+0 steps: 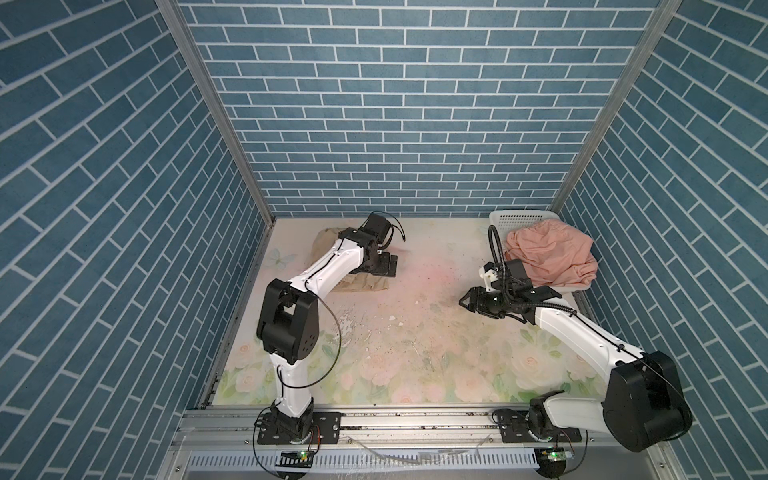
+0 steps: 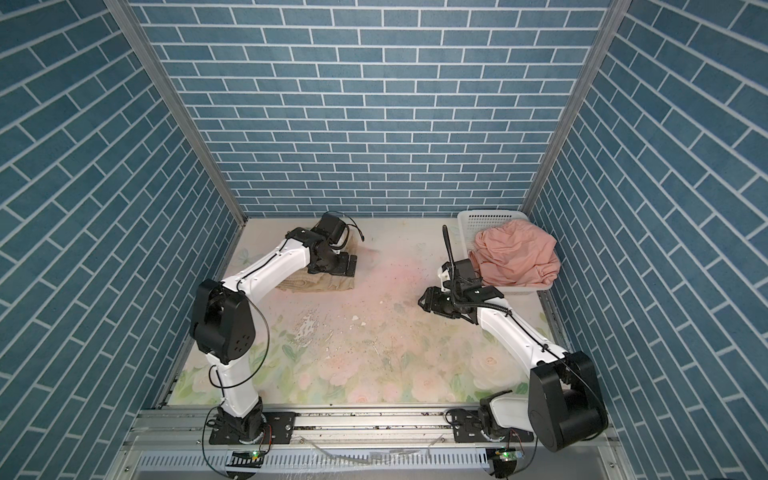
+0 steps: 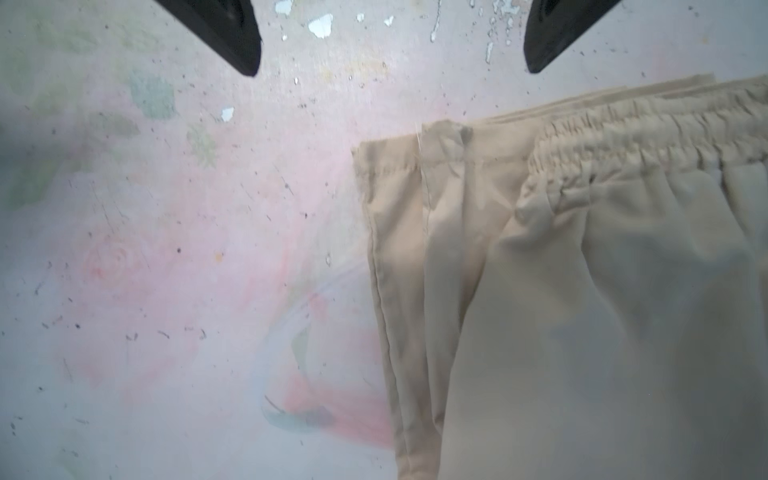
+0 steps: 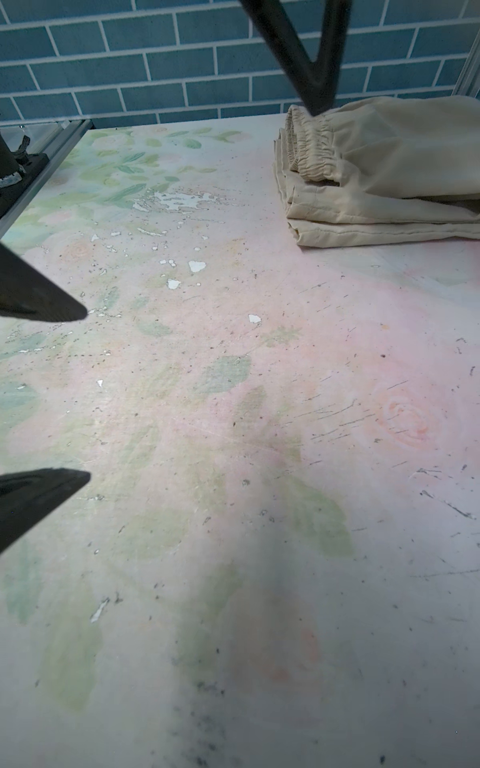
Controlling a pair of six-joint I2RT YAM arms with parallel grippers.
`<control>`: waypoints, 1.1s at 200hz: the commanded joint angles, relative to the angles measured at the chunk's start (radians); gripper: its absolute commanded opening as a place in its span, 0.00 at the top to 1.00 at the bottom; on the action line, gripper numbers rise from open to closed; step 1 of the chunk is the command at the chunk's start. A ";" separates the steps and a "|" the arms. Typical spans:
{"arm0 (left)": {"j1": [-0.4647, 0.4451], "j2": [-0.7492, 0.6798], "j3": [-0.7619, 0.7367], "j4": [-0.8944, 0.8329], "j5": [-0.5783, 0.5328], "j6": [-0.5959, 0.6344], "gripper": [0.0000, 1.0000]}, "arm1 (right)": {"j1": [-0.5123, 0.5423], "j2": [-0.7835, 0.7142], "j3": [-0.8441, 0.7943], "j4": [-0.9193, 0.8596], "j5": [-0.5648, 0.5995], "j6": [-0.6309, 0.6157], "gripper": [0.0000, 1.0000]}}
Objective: Fold and stack the shorts
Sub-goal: 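Lower the bundle and press it flat with the left gripper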
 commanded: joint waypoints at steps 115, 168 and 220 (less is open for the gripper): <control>0.005 0.438 0.356 -0.098 -0.260 0.086 0.00 | -0.004 -0.029 0.012 0.023 -0.039 -0.010 0.43; 0.052 0.439 0.295 -0.074 -0.249 0.087 0.01 | -0.003 -0.029 0.016 0.025 -0.039 0.002 0.43; 0.127 0.401 0.193 -0.045 -0.258 0.104 0.04 | -0.003 -0.027 0.020 0.026 -0.042 0.010 0.43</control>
